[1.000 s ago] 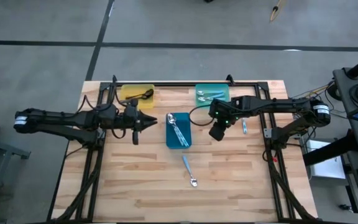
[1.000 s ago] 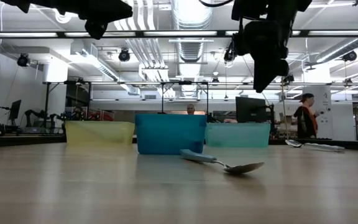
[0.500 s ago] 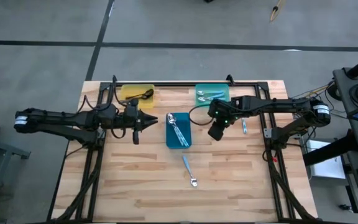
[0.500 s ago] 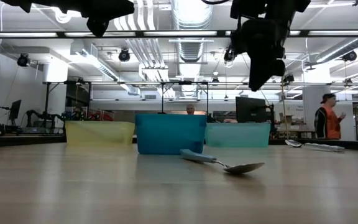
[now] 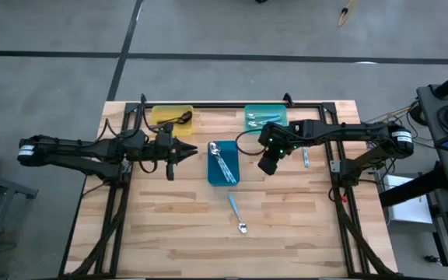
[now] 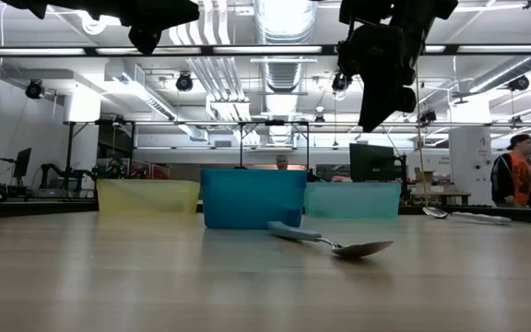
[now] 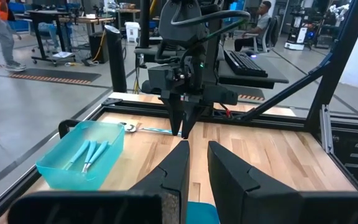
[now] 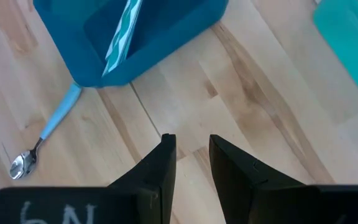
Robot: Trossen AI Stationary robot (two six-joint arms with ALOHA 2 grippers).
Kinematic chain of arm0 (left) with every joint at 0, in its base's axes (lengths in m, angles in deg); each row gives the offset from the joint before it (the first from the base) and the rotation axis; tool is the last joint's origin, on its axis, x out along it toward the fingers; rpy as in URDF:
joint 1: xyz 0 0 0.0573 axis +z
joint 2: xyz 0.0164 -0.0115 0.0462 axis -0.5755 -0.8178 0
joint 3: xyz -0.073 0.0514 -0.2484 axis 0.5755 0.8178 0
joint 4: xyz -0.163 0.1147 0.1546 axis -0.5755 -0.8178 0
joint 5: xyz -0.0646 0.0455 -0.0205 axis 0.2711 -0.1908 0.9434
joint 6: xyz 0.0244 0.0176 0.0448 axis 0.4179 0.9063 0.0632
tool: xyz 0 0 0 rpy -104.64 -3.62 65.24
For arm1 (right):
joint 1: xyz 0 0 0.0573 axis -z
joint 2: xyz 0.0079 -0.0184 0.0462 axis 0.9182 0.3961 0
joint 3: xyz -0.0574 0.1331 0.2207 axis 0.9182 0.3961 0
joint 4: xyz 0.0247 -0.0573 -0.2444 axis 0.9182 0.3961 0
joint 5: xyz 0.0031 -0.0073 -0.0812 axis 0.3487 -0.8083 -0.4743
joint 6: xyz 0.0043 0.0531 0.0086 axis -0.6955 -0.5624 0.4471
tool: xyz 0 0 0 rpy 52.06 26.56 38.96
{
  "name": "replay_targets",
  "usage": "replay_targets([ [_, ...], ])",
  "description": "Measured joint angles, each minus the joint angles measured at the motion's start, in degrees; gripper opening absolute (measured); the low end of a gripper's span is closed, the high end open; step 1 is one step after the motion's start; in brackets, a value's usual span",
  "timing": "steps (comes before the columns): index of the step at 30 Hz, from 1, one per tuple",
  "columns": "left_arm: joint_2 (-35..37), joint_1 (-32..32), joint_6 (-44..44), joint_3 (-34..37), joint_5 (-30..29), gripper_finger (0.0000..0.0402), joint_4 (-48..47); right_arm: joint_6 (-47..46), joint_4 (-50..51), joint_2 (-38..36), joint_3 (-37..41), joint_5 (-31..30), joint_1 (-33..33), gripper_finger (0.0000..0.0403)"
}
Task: Sort silverware by color (type)
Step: Put the white patterned spoon into the blue bin
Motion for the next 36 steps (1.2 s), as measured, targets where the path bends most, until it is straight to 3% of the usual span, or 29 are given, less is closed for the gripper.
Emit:
replay_targets([
  [9,0.0,0.0,1.12,0.0,-1.34,0.0039,1.92,0.58,-0.96,0.04,0.0,-2.39,0.12,0.0086],
  [14,0.0,0.0,3.57,0.0,-1.44,0.0039,2.89,-1.68,6.21,0.07,0.02,-2.54,2.56,0.0086],
  [26,0.0,0.0,6.42,0.0,-1.51,0.0039,6.77,-1.03,11.16,0.09,4.86,-2.67,17.59,0.0084],
  [36,-0.2,0.0,5.74,0.0,-1.44,0.0039,6.24,-5.34,9.38,0.09,16.22,-3.68,27.87,0.0084],
])
